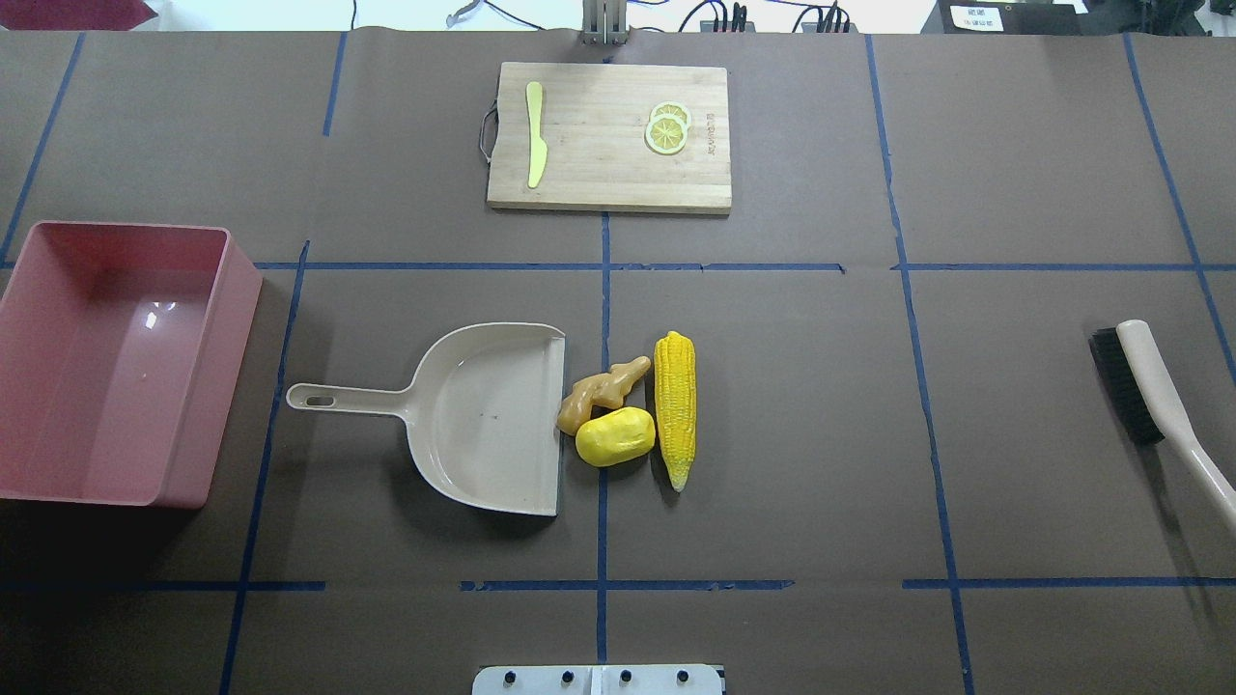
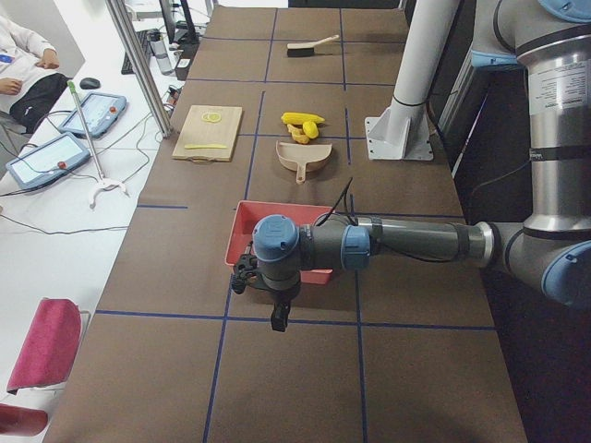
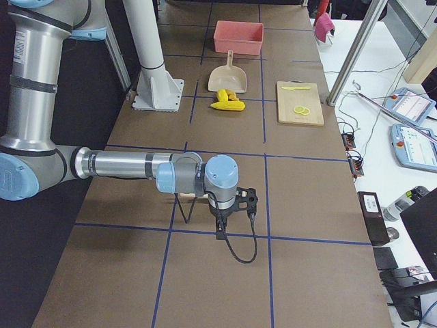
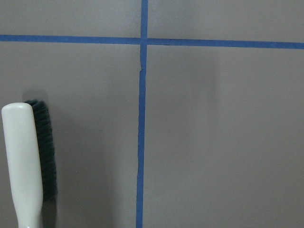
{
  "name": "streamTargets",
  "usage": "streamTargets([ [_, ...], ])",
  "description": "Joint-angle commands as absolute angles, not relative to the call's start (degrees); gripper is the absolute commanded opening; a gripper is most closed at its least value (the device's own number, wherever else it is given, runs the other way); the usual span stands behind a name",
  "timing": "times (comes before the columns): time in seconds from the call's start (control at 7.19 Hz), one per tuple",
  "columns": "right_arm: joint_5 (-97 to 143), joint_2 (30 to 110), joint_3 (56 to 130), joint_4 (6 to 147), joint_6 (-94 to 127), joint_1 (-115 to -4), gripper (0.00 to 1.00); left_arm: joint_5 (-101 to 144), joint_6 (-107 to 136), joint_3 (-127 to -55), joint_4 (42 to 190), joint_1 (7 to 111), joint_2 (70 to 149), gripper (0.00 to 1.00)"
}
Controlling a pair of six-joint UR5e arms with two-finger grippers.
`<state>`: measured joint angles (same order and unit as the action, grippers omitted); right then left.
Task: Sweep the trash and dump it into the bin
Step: 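Close the right gripper on the white brush handle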
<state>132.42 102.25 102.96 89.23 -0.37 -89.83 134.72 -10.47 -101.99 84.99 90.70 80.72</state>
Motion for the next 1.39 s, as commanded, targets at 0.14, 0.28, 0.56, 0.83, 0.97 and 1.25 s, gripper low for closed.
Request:
streamTargets([
  [0.14, 132.2, 102.4, 102.9, 87.0, -0.7, -89.3, 1.0, 134.3, -10.5, -102.5, 85.0, 90.6, 80.4, 1.0],
  [0.28, 132.9, 102.2, 103.3, 85.2, 0.5, -88.5, 1.0, 134.2, -10.3, -104.5, 85.5, 90.6, 80.2, 1.0],
  [0.56, 132.6, 102.7, 105.1, 81.2, 4.2, -84.0, 1.0, 133.4, -10.2, -104.0, 87.5, 90.4, 81.6, 1.0],
  [0.83, 132.8, 102.9, 106.1, 78.2, 5.5, -79.7, 1.0, 133.3, -9.9, -101.9, 89.9, 90.2, 85.0, 1.0],
  [0.97, 132.6, 103.0, 107.6, 76.5, 13.1, -75.6, 1.0, 133.3, -10.0, -101.7, 89.9, 90.2, 85.6, 1.0],
  [1.25, 131.1, 108.9, 108.5, 61.8, 28.7, -67.4, 1.0, 133.5, -10.0, -101.7, 89.9, 90.1, 85.8, 1.0],
])
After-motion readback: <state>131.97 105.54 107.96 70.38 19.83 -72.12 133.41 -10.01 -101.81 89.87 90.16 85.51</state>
